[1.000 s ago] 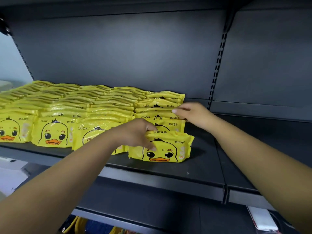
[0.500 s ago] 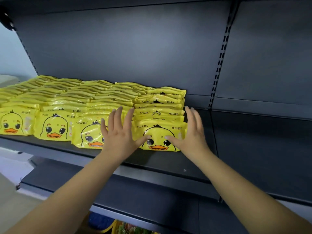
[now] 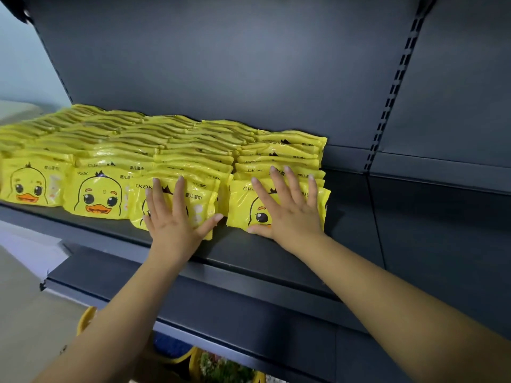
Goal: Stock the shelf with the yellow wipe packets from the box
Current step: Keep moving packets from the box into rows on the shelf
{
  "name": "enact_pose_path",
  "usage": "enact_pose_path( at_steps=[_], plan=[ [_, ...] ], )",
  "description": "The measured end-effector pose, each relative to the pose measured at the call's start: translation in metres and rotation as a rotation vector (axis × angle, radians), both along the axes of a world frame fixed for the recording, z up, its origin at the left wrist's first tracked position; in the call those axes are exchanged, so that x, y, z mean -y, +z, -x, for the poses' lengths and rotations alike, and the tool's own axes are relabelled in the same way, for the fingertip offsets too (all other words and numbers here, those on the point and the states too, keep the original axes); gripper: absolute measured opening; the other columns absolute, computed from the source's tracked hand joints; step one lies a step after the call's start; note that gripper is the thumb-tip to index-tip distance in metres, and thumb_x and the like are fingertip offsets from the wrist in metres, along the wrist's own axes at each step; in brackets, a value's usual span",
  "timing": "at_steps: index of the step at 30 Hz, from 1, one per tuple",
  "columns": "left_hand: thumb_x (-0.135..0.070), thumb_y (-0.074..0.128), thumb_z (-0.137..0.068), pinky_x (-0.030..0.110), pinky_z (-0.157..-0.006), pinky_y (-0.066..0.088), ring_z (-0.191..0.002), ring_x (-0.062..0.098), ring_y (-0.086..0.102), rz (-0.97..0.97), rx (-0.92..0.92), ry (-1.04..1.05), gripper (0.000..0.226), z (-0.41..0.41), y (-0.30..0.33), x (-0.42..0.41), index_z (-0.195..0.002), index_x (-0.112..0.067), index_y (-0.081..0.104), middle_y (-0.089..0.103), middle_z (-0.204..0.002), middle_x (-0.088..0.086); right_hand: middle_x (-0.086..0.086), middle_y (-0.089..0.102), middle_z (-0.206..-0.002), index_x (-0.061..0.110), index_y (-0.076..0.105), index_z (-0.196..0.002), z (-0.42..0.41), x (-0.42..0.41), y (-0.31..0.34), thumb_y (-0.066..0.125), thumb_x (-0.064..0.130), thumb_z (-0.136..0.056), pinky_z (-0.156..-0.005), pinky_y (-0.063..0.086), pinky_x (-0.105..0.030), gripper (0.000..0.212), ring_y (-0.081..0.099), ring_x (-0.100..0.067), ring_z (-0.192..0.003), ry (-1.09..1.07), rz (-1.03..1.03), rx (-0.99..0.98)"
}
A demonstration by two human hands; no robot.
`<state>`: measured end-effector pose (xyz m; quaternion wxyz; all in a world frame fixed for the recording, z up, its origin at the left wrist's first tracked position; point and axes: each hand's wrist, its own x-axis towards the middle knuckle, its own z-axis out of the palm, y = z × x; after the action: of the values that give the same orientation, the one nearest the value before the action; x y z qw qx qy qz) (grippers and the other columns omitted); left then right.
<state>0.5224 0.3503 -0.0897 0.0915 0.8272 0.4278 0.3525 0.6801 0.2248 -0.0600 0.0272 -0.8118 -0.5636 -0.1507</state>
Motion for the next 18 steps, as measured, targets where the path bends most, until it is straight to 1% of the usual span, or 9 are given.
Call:
enact_pose_path(
  at_steps=[3,7,12,15,17,18],
  plan=[
    [-0.085,0.021,-0.07,0.077,-0.072,0.034,-0.12,0.061,0.035,-0.013,0.001,0.0,0.091,-0.001,0.003,-0.001,-0.13,-0.017,0.032,0.037,-0.133,0.039,-0.001,-0.025,-0.153,0.035,-0.026,-0.139,-0.012,-0.019,0.002,0.031,0.071,-0.082,-0.105,-0.023,-0.053,0.088,-0.025,-0.026,-0.14,-0.086,0.022,-0.004],
    [-0.083,0.02,-0.073,0.077,-0.073,0.033,-0.117,0.062,0.038,-0.037,-0.003,0.016,0.09,-0.002,0.002,-0.002,-0.128,-0.012,0.034,0.04,-0.129,0.041,-0.003,-0.022,-0.154,0.034,-0.025,-0.14,-0.02,-0.039,0.001,0.029,0.071,-0.083,-0.108,-0.017,-0.054,0.087,-0.02,-0.027,-0.142,-0.109,0.013,0.016],
    [-0.085,0.019,-0.071,0.077,-0.077,0.031,-0.122,0.059,0.034,-0.01,0.005,0.02,0.092,-0.002,-0.001,0.0,-0.13,-0.016,0.031,0.037,-0.134,0.037,-0.003,-0.017,-0.155,0.033,-0.021,-0.143,-0.018,-0.041,-0.001,0.031,0.07,-0.083,-0.109,-0.015,-0.053,0.087,-0.015,-0.027,-0.143,-0.087,-0.026,0.017],
    [-0.085,0.019,-0.071,0.077,-0.078,0.031,-0.123,0.058,0.034,-0.008,0.018,0.002,0.092,0.002,-0.001,0.002,-0.13,-0.016,0.03,0.038,-0.135,0.036,-0.002,-0.014,-0.156,0.033,-0.017,-0.144,-0.016,-0.034,0.003,0.036,0.069,-0.082,-0.11,-0.015,-0.051,0.089,-0.014,-0.025,-0.143,-0.069,-0.028,-0.017],
    [-0.084,0.019,-0.072,0.076,-0.08,0.031,-0.124,0.057,0.033,-0.017,0.02,-0.011,0.09,0.005,-0.002,0.002,-0.131,-0.017,0.03,0.037,-0.136,0.035,-0.002,-0.011,-0.156,0.031,-0.011,-0.146,-0.014,-0.029,0.001,0.041,0.066,-0.082,-0.109,-0.017,-0.048,0.09,-0.012,-0.024,-0.144,-0.045,-0.055,-0.033],
    [-0.083,0.019,-0.074,0.076,-0.081,0.031,-0.125,0.056,0.032,-0.019,0.021,-0.015,0.088,0.007,-0.002,0.003,-0.131,-0.017,0.029,0.037,-0.136,0.035,-0.004,-0.005,-0.157,0.03,-0.006,-0.147,-0.012,-0.026,-0.001,0.045,0.066,-0.081,-0.108,-0.017,-0.047,0.09,-0.007,-0.025,-0.144,-0.036,-0.087,-0.015]
  ],
)
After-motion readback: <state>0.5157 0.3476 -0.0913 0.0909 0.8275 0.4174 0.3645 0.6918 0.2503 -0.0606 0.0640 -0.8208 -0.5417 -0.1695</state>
